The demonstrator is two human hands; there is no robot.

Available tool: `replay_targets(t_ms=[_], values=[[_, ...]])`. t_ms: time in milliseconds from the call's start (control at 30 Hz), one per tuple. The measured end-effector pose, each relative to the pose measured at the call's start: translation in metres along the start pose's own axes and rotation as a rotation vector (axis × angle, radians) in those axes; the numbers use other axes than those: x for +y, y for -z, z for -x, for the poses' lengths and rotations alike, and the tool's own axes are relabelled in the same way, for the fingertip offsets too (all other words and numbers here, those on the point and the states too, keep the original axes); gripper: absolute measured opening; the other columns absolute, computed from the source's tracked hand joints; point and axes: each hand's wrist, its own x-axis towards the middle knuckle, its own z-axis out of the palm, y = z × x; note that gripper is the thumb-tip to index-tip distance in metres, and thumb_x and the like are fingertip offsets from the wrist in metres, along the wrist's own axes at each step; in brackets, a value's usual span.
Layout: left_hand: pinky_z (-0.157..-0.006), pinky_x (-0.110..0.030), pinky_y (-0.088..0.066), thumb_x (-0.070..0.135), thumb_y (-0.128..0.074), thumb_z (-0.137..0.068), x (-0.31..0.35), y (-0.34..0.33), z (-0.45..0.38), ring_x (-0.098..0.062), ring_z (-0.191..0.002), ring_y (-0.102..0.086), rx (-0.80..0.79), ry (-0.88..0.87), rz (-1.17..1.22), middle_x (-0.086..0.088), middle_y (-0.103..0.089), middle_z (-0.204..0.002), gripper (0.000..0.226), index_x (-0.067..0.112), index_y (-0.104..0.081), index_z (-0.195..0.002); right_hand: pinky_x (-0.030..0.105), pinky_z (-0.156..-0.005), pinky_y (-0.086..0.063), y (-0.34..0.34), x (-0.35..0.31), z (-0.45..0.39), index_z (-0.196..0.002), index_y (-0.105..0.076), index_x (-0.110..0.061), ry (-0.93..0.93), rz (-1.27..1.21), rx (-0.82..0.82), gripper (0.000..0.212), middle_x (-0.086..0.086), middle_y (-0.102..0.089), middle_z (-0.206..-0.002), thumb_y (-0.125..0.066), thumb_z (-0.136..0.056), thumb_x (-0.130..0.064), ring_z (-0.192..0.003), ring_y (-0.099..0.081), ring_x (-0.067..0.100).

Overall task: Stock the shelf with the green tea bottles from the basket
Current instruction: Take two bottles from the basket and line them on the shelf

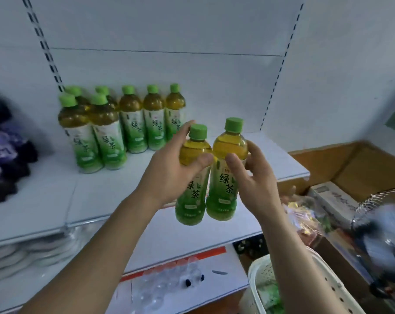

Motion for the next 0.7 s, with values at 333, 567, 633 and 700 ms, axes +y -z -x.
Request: replay_targets(t_ms=[333,567,633,700], values=[[-0.091,-0.002,-0.036,0.046,-0.075,-0.095,-0.039,0.101,-0.016,0.03,-0.097,-0.048,0.014,-0.05,-0.208,0.03,-0.055,-0.126,0.078,0.045,-0.034,-0.16,0.008,-0.076,-0.051,-0.109,-0.027,-0.03,-0.143,-0.06,-0.036,0.107,-0.04,-0.103,0.036,-0.011,-0.078,-0.107,-0.066,-0.107,-0.032,-0.095,-0.073,-0.004],[-0.107,-0.021,-0.04,0.043,-0.079,-0.094,-0.073,0.102,-0.038,0.009,-0.125,-0.046,0.093,-0.029,-0.248,0.01,-0.06,-0.146,0.074,0.036,-0.041,-0.156,0.008,-0.082,-0.051,-0.137,-0.004,-0.058,-0.151,-0.056,-0.028,0.099,-0.035,-0.187,0.042,-0.014,-0.077,-0.117,-0.063,-0.11,-0.029,-0.101,-0.072,-0.005],[-0.116,-0.037,-0.042,0.047,-0.077,-0.094,-0.078,0.1,-0.047,-0.007,-0.14,-0.045,0.11,0.001,-0.256,0.004,-0.057,-0.156,0.078,0.039,-0.036,-0.16,0.012,-0.085,-0.054,-0.143,0.008,-0.07,-0.153,-0.054,-0.03,0.096,-0.033,-0.21,0.044,-0.014,-0.077,-0.123,-0.062,-0.11,-0.033,-0.106,-0.073,-0.001],[-0.12,-0.043,-0.042,0.051,-0.075,-0.094,-0.08,0.097,-0.056,-0.018,-0.148,-0.046,0.105,0.02,-0.282,0.001,-0.054,-0.16,0.082,0.04,-0.033,-0.162,0.012,-0.084,-0.054,-0.146,0.016,-0.08,-0.156,-0.05,-0.032,0.089,-0.022,-0.215,0.047,-0.014,-0.076,-0.125,-0.061,-0.111,-0.036,-0.106,-0.073,-0.001]])
